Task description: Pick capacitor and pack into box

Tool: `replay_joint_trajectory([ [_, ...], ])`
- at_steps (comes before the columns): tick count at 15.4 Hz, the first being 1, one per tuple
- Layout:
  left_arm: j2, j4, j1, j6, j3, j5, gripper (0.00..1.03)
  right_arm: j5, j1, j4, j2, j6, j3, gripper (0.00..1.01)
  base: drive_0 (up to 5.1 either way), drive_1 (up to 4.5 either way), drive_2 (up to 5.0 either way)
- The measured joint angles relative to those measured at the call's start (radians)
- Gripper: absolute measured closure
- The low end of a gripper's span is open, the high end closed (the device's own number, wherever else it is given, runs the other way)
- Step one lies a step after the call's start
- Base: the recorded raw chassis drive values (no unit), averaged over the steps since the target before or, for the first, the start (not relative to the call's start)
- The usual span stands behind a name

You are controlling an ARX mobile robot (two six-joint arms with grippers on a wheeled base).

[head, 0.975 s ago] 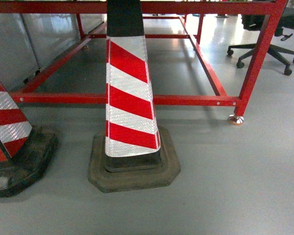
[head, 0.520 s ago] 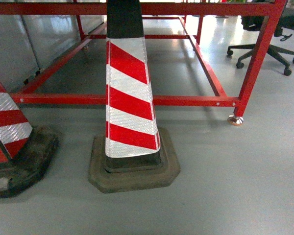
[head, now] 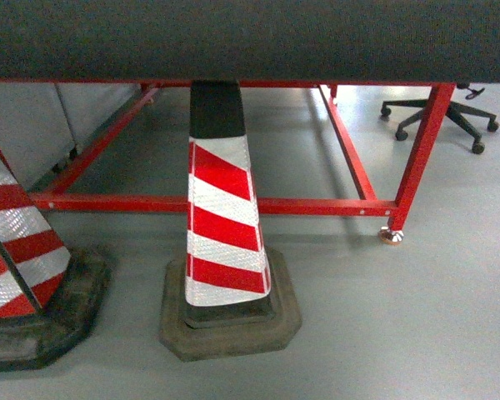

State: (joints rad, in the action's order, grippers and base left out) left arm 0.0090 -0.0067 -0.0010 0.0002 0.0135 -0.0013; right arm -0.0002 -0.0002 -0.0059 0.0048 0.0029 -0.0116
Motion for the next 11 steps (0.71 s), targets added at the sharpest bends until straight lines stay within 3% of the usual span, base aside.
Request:
replay_joint_trajectory([
  [11,0.0,0.0,0.0,0.0,0.0,0.002,0.59,0.001,0.0,0.001,0.0,0.001,0.0,0.03,0.0,0.0,0.0],
])
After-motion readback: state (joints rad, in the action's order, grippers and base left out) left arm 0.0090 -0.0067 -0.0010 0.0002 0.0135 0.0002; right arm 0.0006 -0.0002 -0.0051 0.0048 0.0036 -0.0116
